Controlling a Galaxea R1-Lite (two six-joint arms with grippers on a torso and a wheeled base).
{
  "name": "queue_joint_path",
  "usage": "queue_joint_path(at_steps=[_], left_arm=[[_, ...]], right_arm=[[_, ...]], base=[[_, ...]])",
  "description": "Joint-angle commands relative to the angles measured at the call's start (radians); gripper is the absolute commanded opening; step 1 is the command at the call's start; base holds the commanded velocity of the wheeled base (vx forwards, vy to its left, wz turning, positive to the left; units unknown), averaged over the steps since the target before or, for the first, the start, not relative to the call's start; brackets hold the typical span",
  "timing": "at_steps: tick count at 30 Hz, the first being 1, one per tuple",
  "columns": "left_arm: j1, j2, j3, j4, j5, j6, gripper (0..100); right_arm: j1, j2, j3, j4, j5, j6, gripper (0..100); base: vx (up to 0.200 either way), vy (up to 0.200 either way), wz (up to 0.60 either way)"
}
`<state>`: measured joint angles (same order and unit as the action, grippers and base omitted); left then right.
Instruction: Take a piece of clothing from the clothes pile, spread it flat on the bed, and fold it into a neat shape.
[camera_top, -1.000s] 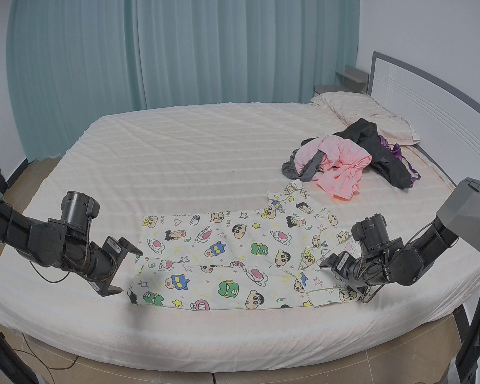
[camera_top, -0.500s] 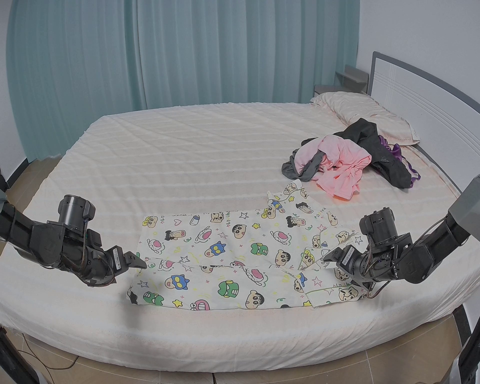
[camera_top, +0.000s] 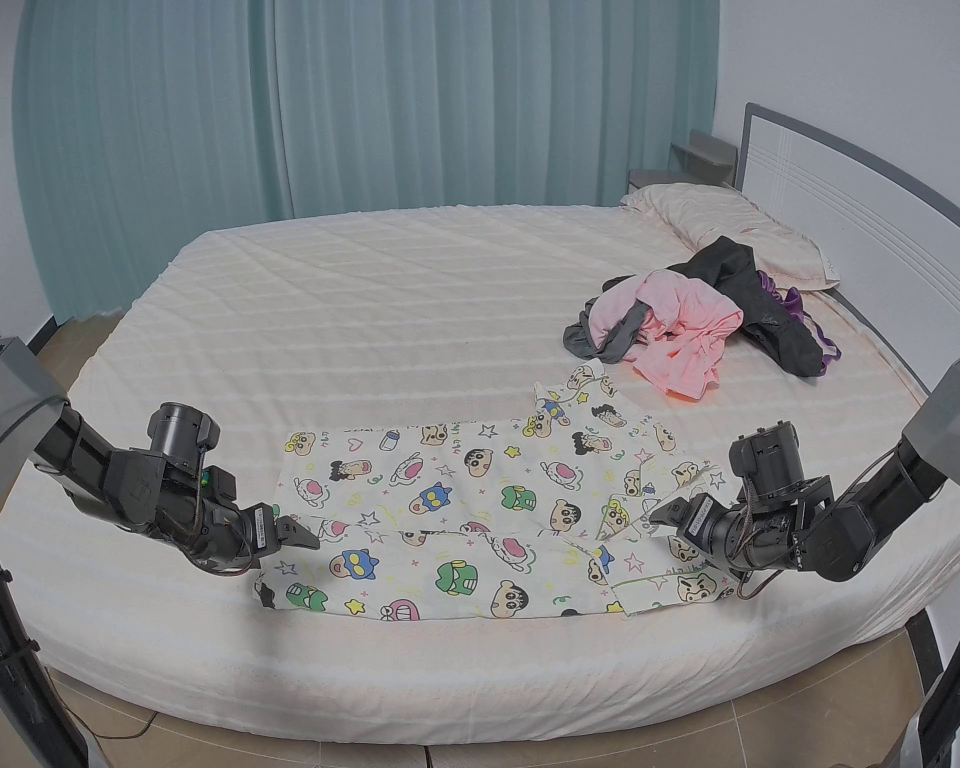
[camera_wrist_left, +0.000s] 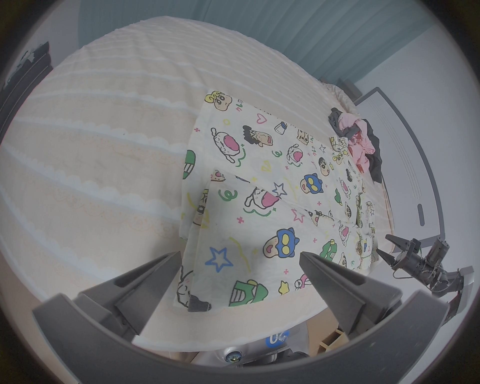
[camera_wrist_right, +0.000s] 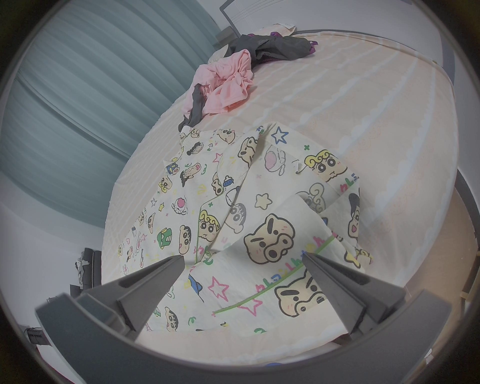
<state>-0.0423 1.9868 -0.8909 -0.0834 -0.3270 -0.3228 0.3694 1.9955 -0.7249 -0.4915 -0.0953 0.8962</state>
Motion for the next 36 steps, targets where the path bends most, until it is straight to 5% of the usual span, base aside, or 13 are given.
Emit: queue_joint_path(at_steps=[1,2,3,32,33,36], left_arm=[[-0.001,0.029,-0.003,0.001,0.002,-0.001,100],[-0.001,0.029,-0.003,-0.001,0.002,-0.002,100],[-0.001,0.041,-0.002,0.001,0.008,-0.001,0],[0.013,-0.01,0.112,0.044,0.083,-0.002,0],[0.013,-0.01,0.112,0.044,0.083,-0.004,100],[0.015,-0.02,0.116,0.042,0.083,-0.004,100]], right_arm=[[0.002,-0.001,0.001,0.001,0.002,0.0,100],[0.002,-0.001,0.001,-0.001,0.002,0.0,100],[0.002,0.002,-0.002,0.001,0.003,0.0,100],[-0.003,0.009,-0.013,-0.001,0.006,0.0,100],[-0.003,0.009,-0.013,-0.001,0.006,0.0,100],[-0.006,-0.006,-0.013,-0.002,0.006,0.0,100]], base=[[0.0,0.0,0.0],[0.0,0.0,0.0],[0.0,0.0,0.0],[0.0,0.0,0.0],[0.0,0.0,0.0],[0.0,0.0,0.0]])
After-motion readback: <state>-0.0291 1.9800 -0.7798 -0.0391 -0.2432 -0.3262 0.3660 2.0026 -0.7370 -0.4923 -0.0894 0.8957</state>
